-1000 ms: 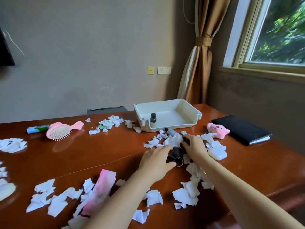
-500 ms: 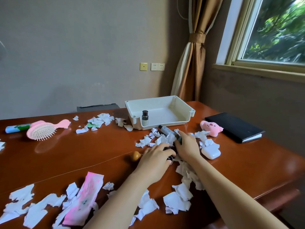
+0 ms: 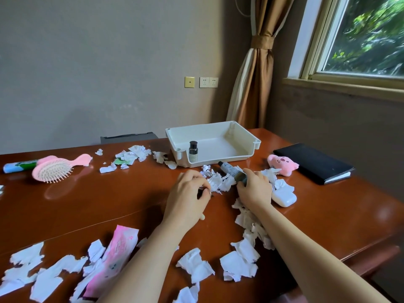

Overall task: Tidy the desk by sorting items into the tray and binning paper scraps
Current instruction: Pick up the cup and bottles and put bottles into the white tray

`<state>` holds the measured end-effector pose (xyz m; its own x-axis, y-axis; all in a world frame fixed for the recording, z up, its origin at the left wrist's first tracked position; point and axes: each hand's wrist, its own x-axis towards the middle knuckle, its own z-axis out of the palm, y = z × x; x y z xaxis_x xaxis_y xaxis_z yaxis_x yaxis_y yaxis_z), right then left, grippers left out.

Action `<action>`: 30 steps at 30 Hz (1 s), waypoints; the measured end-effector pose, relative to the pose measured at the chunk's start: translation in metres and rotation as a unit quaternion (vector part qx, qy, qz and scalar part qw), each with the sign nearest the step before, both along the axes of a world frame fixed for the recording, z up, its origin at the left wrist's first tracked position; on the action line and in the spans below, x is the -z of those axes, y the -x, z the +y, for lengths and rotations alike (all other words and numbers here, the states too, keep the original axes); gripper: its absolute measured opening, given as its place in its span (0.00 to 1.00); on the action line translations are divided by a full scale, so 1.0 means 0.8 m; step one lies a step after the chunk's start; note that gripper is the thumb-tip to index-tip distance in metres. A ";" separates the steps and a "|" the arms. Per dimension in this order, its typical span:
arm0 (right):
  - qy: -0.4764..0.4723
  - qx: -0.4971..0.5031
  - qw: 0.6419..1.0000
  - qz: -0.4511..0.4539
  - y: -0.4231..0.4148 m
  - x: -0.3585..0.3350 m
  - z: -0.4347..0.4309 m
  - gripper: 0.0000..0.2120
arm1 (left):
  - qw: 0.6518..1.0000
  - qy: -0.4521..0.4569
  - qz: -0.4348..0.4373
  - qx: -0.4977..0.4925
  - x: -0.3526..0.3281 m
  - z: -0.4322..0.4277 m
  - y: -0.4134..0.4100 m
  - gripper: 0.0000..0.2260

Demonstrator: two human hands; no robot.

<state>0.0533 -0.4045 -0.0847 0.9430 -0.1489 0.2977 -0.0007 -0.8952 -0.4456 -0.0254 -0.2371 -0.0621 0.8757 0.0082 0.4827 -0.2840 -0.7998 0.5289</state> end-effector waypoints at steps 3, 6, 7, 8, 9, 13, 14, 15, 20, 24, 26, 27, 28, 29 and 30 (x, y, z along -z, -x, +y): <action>0.023 0.004 1.000 0.000 0.002 0.000 0.000 0.18 | 0.999 0.035 0.007 -0.017 -0.007 0.004 0.002 0.06; 0.033 0.001 0.999 0.011 0.002 0.001 0.001 0.18 | 0.998 0.057 0.008 -0.030 -0.010 0.008 0.003 0.06; 0.034 0.001 0.999 0.014 0.001 0.002 0.001 0.18 | 0.997 0.066 0.005 -0.036 -0.012 0.010 0.003 0.06; 0.034 0.002 0.999 0.015 0.001 0.002 0.001 0.19 | 0.996 0.078 -0.001 -0.044 -0.015 0.012 0.003 0.06; 0.033 0.001 0.999 0.016 0.001 0.002 0.001 0.19 | 0.994 0.094 -0.007 -0.050 -0.018 0.013 0.004 0.06; 0.045 -0.007 0.999 0.009 0.008 -0.001 0.004 0.17 | 0.987 0.134 -0.020 -0.082 -0.029 0.013 0.008 0.04; 0.056 -0.010 0.998 0.005 0.008 -0.002 0.005 0.16 | 0.986 0.141 -0.020 -0.088 -0.030 0.013 0.008 0.04; 0.069 -0.015 0.998 0.002 0.009 -0.003 0.006 0.15 | 0.984 0.150 -0.018 -0.091 -0.032 0.014 0.008 0.04; 0.019 -0.041 0.999 -0.011 0.009 -0.010 0.004 0.16 | 0.985 0.151 0.026 -0.076 -0.048 0.016 0.007 0.04; -0.033 -0.080 0.996 -0.035 0.003 -0.033 -0.001 0.18 | 0.987 0.132 0.057 -0.068 -0.079 0.026 0.001 0.05; -0.063 -0.096 0.992 -0.055 -0.006 -0.050 -0.002 0.17 | 0.987 0.132 0.058 -0.075 -0.100 0.031 -0.005 0.07; -0.068 -0.102 0.990 -0.062 -0.011 -0.059 -0.001 0.16 | 0.986 0.137 0.054 -0.075 -0.112 0.033 -0.009 0.08; -0.072 -0.105 0.990 -0.067 -0.017 -0.067 0.000 0.15 | 0.986 0.141 0.048 -0.076 -0.122 0.035 -0.014 0.09; -0.078 -0.106 0.989 -0.069 -0.023 -0.074 0.003 0.14 | 0.986 0.137 0.042 -0.079 -0.132 0.038 -0.020 0.10; -0.090 -0.109 0.988 -0.070 -0.028 -0.081 0.006 0.15 | 0.987 0.131 0.037 -0.084 -0.141 0.042 -0.027 0.09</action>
